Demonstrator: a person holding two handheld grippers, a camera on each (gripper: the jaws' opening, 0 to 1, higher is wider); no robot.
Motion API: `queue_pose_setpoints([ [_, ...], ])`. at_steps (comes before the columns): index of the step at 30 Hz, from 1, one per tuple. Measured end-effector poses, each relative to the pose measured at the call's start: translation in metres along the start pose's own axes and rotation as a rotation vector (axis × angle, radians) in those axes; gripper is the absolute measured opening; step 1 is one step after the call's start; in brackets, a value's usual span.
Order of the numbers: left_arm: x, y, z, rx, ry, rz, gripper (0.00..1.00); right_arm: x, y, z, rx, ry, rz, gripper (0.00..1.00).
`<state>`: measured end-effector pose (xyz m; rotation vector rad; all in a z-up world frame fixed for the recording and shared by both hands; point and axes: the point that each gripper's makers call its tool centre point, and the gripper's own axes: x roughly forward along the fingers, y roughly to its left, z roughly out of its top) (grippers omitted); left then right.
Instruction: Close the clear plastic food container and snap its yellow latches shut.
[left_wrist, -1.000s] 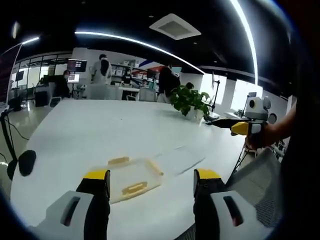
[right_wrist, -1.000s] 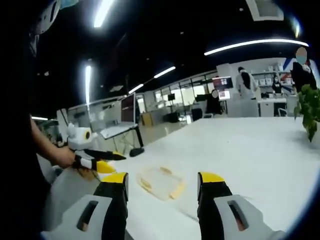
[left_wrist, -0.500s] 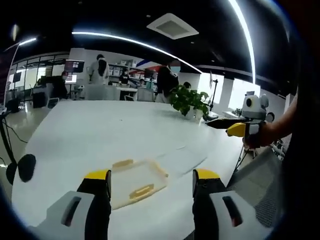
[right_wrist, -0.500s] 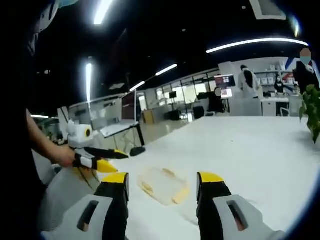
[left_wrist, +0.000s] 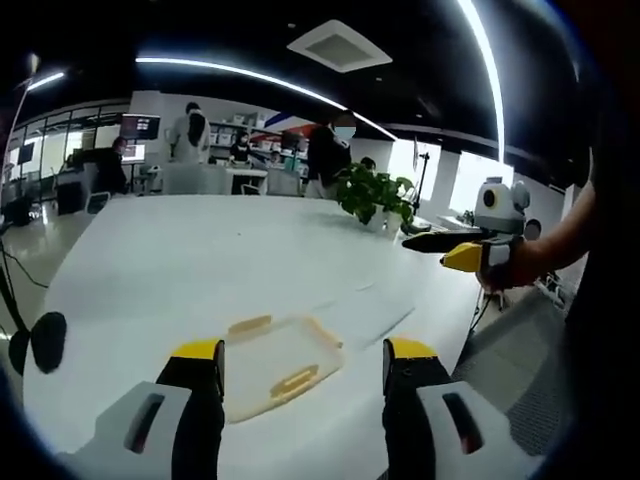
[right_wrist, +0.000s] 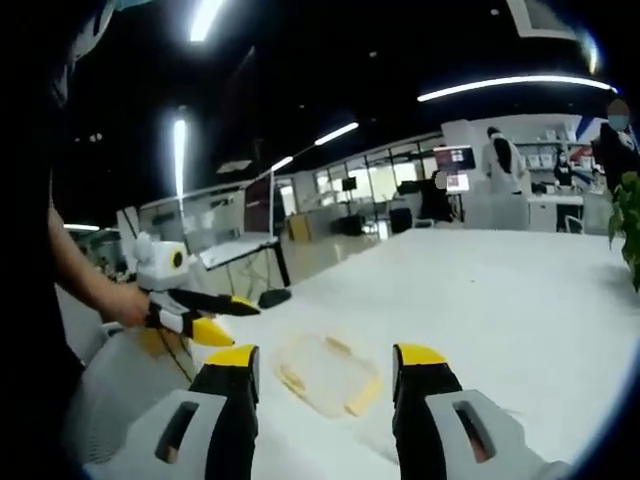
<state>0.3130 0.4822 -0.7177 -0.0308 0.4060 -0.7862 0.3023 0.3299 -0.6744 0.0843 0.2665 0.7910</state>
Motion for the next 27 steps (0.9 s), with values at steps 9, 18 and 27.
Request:
queue_pose_setpoints([
  [9, 0.0, 0.006, -0.004, 0.006, 0.027, -0.037, 0.64, 0.012, -0.001, -0.004, -0.017, 0.023, 0.008, 0.53],
  [18, -0.003, 0.019, -0.006, 0.014, 0.048, -0.042, 0.63, 0.024, -0.002, -0.011, -0.037, 0.059, 0.014, 0.52],
  [27, 0.001, 0.028, -0.009, 0.026, 0.068, -0.066, 0.59, 0.03, -0.003, -0.015, -0.05, 0.08, 0.014, 0.52],
])
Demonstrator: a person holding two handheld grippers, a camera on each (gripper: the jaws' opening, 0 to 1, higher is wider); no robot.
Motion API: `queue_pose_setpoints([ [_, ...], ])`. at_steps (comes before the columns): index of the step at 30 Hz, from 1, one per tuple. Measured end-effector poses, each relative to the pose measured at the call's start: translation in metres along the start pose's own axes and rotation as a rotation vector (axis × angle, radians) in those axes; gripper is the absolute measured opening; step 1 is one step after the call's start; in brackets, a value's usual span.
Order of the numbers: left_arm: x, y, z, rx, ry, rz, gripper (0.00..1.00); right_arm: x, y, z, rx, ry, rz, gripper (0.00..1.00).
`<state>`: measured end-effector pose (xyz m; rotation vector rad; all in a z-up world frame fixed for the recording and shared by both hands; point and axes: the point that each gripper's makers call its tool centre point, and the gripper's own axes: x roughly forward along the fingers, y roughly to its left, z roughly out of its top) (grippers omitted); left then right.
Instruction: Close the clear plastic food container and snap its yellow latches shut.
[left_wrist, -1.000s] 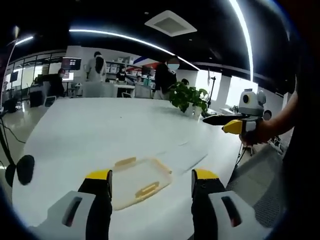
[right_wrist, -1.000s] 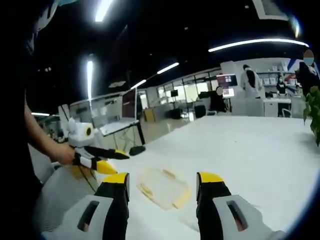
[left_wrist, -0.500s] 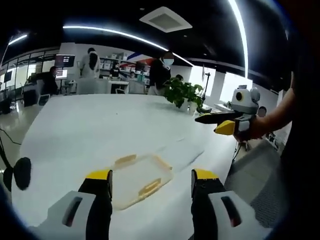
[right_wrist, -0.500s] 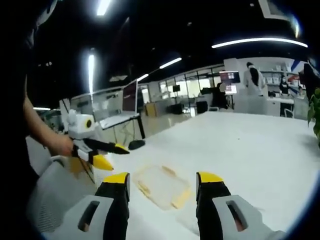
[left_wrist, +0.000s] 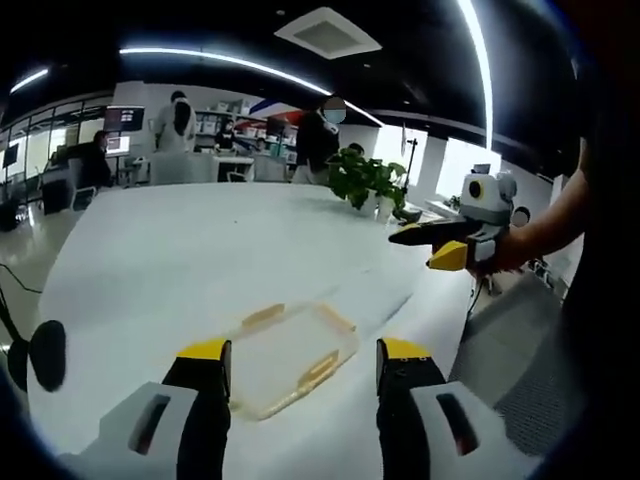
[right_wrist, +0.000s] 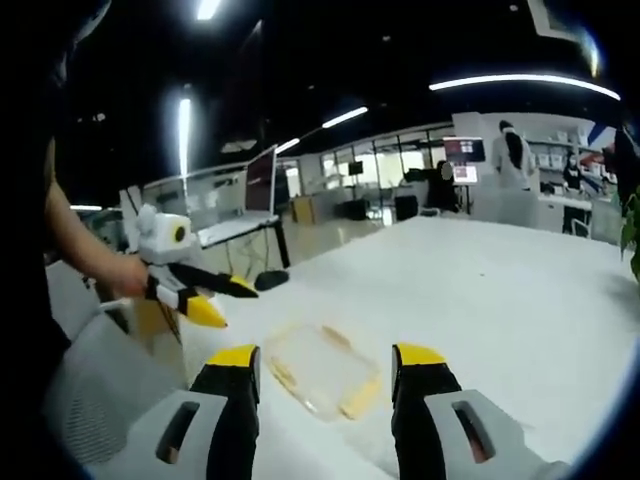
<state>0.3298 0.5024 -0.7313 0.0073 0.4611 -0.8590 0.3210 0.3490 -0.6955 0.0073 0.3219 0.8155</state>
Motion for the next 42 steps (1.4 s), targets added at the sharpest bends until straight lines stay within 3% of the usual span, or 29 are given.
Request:
queue_pose_setpoints([
  [10, 0.003, 0.006, -0.011, 0.012, 0.039, -0.022, 0.6, 0.007, -0.006, -0.009, -0.017, 0.043, 0.005, 0.52],
  [42, 0.014, 0.038, -0.024, 0.095, 0.136, -0.087, 0.65, 0.039, -0.017, -0.028, -0.07, 0.146, 0.05, 0.49],
])
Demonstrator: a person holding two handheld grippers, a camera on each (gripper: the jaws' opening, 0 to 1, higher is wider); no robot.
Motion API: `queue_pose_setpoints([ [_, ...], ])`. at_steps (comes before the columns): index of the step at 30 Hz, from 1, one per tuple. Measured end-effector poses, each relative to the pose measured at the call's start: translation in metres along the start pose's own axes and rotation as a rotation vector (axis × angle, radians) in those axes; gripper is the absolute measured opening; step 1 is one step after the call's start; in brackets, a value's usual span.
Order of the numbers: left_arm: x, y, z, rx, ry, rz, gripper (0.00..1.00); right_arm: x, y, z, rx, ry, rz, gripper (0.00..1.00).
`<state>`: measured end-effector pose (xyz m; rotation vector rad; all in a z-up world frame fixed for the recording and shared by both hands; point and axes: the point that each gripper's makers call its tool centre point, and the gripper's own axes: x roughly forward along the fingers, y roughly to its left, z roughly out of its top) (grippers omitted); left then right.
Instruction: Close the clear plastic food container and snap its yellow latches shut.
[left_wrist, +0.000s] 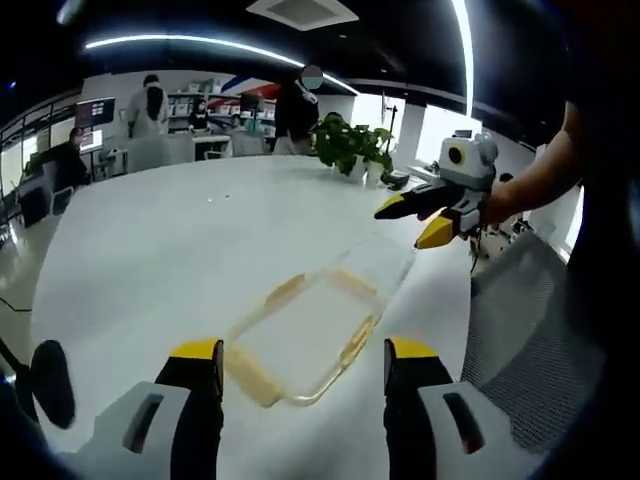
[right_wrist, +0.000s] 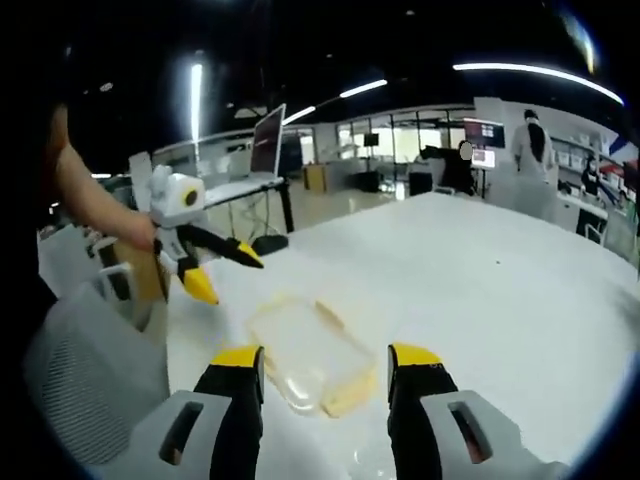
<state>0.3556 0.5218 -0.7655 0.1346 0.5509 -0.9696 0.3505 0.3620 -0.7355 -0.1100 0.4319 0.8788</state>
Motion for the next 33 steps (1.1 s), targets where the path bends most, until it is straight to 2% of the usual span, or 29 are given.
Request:
queue_pose_setpoints([
  [9, 0.005, 0.008, -0.001, 0.032, 0.024, -0.016, 0.64, 0.008, -0.003, -0.005, -0.004, 0.022, 0.006, 0.48],
  [21, 0.012, 0.013, -0.006, 0.085, 0.072, -0.061, 0.64, 0.015, -0.001, -0.016, -0.046, 0.086, 0.058, 0.46],
  [28, 0.016, 0.016, -0.009, 0.062, 0.086, -0.079, 0.64, 0.018, -0.006, -0.014, -0.024, 0.083, 0.048, 0.47],
  [33, 0.017, 0.016, -0.014, 0.105, 0.12, -0.1, 0.63, 0.023, -0.009, -0.014, -0.037, 0.097, 0.051, 0.47],
])
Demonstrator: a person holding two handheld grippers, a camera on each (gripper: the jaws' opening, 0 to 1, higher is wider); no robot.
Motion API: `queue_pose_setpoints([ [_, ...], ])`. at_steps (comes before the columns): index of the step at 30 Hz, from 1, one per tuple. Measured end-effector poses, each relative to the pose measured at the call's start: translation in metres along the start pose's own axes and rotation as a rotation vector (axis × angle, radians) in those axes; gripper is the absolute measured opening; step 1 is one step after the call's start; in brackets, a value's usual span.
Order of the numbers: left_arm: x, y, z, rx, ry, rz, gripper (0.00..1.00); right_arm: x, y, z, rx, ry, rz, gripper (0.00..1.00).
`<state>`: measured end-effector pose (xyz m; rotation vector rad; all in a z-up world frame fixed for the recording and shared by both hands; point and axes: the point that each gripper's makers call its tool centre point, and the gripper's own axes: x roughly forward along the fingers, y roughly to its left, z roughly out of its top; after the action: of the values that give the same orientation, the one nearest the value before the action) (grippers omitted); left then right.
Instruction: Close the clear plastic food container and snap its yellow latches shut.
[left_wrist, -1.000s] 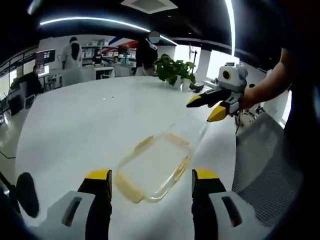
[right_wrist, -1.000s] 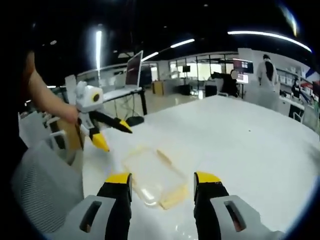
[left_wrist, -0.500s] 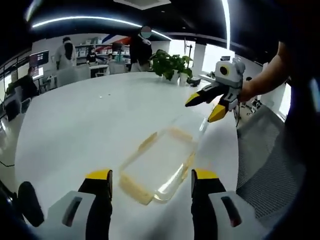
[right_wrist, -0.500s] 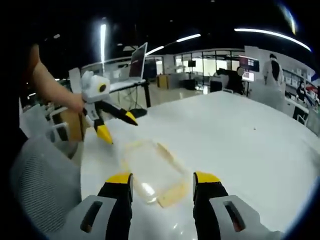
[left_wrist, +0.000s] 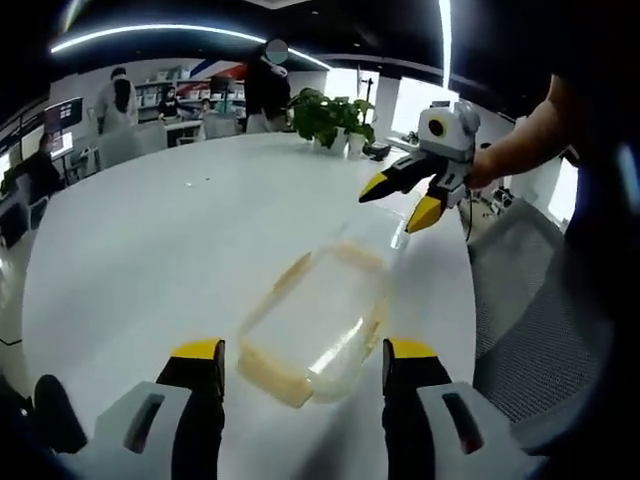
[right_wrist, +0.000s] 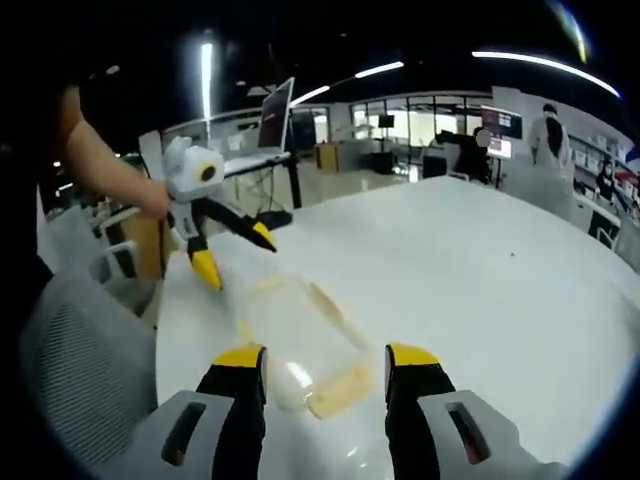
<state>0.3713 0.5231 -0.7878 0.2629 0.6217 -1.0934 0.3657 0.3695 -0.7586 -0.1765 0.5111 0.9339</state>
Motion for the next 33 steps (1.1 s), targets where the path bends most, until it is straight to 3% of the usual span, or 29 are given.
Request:
queue_pose_setpoints([
  [9, 0.007, 0.0, -0.011, 0.037, 0.085, -0.074, 0.62, 0.008, 0.001, -0.01, -0.041, 0.075, 0.047, 0.46],
  [24, 0.009, 0.007, -0.016, 0.091, 0.135, -0.109, 0.61, 0.018, 0.002, -0.021, -0.117, 0.164, 0.102, 0.45],
  [33, 0.011, 0.014, -0.02, 0.109, 0.17, -0.13, 0.6, 0.022, -0.001, -0.032, -0.219, 0.265, 0.159, 0.45],
])
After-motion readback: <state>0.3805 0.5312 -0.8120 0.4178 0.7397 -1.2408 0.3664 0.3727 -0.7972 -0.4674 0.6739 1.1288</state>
